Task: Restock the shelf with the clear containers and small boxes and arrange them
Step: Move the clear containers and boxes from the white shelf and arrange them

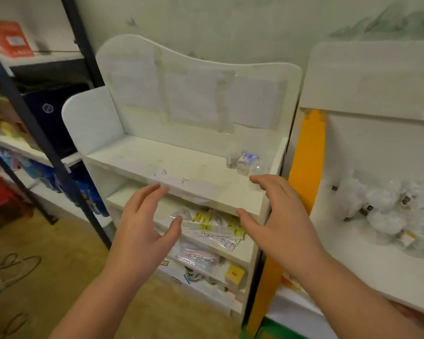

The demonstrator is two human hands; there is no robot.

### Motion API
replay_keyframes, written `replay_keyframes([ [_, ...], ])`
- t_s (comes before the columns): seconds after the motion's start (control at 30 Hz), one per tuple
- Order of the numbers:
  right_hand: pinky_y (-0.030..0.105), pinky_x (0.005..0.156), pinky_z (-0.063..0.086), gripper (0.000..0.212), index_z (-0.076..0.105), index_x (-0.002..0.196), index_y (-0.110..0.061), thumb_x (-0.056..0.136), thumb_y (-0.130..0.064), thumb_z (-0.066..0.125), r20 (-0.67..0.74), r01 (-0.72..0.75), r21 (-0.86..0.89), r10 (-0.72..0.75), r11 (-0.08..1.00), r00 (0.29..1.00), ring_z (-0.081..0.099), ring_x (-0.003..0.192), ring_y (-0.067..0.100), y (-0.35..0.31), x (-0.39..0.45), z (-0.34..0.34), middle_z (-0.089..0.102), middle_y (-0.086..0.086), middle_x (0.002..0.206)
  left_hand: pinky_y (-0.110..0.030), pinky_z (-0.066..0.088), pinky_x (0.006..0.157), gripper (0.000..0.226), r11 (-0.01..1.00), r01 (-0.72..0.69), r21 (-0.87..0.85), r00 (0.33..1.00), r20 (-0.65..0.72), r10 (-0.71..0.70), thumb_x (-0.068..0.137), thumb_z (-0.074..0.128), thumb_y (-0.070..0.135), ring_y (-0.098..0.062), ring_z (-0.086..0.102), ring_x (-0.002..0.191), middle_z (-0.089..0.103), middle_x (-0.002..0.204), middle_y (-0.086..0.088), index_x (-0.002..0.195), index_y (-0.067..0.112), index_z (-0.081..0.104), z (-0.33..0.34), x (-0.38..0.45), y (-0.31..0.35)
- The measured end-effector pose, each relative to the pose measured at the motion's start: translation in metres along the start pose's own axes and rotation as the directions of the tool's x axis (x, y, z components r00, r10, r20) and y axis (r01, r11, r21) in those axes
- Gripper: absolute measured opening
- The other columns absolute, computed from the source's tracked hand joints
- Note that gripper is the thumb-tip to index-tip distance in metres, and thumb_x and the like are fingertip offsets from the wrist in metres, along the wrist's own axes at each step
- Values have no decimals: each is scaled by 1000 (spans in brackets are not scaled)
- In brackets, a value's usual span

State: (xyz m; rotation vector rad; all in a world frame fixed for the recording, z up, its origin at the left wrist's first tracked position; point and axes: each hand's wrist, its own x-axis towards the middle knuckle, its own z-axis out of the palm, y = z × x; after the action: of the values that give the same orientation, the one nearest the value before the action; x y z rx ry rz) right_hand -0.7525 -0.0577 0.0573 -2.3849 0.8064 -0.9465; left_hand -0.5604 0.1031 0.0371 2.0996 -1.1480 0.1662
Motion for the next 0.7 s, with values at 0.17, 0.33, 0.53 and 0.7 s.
replay_keyframes([
  [0.17,9,98,28,58,42,135,-39,84,-44,68,14,-88,-47,88,995,996,38,124,-5,-8,16,29,42,-24,131,-34,38,108,63,996,-14,-92,999,43,18,85,65,45,-3,34,134,32,145,24,142,40,39,3,33,-27],
  [0.33,15,103,31,57,42,136,-40,85,-44,67,-4,-131,-50,131,990,991,38,125,-4,1,41,53,41,-23,132,-43,47,102,61,990,-56,-133,997,43,62,86,66,41,-4,35,135,32,144,25,141,38,41,14,71,-47],
  [0.53,17,99,32,55,42,135,-39,85,-44,66,-45,-148,-14,147,989,988,39,126,0,14,97,89,41,-21,134,-45,54,92,61,988,-94,-119,994,52,100,86,67,39,-4,37,132,30,141,30,140,41,40,22,133,-76],
  [0.7,14,96,29,54,43,135,-38,86,-41,67,-59,-187,2,186,982,981,38,122,-1,23,135,111,41,-22,133,-44,47,102,61,984,-145,-101,988,46,150,85,69,37,-6,40,129,33,137,28,140,40,41,31,189,-93],
])
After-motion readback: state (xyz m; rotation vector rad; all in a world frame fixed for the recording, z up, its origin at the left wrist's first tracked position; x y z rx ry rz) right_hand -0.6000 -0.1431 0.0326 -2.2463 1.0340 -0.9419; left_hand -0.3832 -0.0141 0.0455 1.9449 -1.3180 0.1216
